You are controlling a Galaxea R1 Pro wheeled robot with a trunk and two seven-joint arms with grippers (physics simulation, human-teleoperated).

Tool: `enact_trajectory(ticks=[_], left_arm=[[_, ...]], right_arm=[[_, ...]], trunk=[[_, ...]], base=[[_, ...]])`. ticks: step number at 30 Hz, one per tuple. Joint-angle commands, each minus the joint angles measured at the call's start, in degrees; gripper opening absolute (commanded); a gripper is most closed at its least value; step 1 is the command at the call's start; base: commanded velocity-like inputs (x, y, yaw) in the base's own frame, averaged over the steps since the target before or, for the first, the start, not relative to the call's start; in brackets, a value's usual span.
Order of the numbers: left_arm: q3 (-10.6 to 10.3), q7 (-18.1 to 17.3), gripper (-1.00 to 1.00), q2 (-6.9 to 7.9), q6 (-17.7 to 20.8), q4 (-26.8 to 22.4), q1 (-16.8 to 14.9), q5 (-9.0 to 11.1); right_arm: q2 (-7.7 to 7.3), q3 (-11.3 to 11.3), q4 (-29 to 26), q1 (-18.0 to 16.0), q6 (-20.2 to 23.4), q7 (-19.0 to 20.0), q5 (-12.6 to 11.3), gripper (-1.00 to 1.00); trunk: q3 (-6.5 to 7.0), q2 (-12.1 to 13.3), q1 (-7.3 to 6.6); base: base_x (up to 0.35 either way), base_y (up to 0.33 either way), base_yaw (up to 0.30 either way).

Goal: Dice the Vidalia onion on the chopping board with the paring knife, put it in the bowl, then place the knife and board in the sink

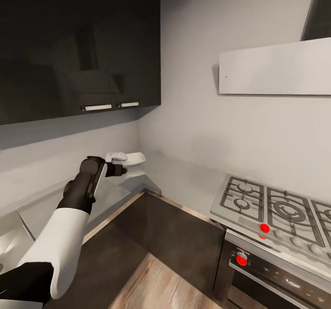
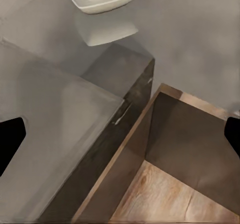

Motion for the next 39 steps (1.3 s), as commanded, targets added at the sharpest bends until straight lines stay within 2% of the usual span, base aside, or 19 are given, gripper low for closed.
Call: enact_trajectory(ticks=[1,3,6,8,14,16,19,25,33,39], left_arm=[[0.2,0.1,1.00,-0.09,0.2,0.6,-0.1,-1.0],[0.2,1.6,1.00,-0.12,0.2,2.3,-0.7,-1.6],[0.2,3.9,1.00,0.05,0.2,6.7,-3.3,-2.0],[0.2,4.9,1.00,0.76,0.2,11.9,-7.2,-2.1],[0.2,5.4,1.00,1.09,0.3,17.4,-14.8,-2.1],[0.2,5.6,1.00,1.10,0.4,21.1,-19.2,-2.0],[0.2,5.8,1.00,1.13,0.4,24.4,-22.4,-1.9],[0.3,5.6,1.00,0.92,0.0,26.7,-23.7,-1.8],[0.2,5.2,1.00,1.42,-6.1,32.0,-23.9,-1.8],[0.1,4.9,1.00,1.33,-8.1,32.5,-23.9,-1.8]], right_arm=[[0.06,0.5,0.0,0.0,-0.1,-0.2,-0.4,1.00],[0.33,0.5,0.0,0.0,-0.1,-0.2,-0.4,1.00],[0.55,0.5,0.0,0.0,-0.1,-0.2,-0.4,1.00],[0.65,0.5,0.0,0.0,-0.1,-0.2,-0.4,1.00],[0.73,0.5,0.0,0.0,-0.1,-0.2,-0.3,1.00],[0.76,0.5,0.0,0.0,-0.1,-0.2,-0.3,1.00],[0.80,0.5,0.0,0.0,-0.1,-0.2,-0.3,1.00],[0.84,0.5,0.0,0.0,-0.1,-0.2,-0.3,1.00],[1.80,0.5,0.0,0.0,-0.1,-0.1,-0.3,1.00],[1.86,0.5,0.0,0.0,-0.1,0.6,-0.3,1.00]], trunk=[[-0.02,0.0,0.02],[-0.02,0.0,0.02],[-0.02,0.0,0.02],[-0.02,0.0,0.02],[-0.02,0.0,0.02],[-0.02,0.0,0.02],[-0.02,0.0,0.02],[-0.02,0.0,0.02],[-0.02,0.0,0.02],[-0.02,0.0,0.02]], base=[[0.000,0.000,0.000],[0.000,0.000,0.000],[0.000,0.000,0.000],[0.000,0.000,0.000],[0.000,0.000,0.000],[0.000,0.000,0.000],[0.000,0.000,0.000],[0.000,0.000,0.000],[0.000,0.000,0.000],[0.000,0.000,0.000]])
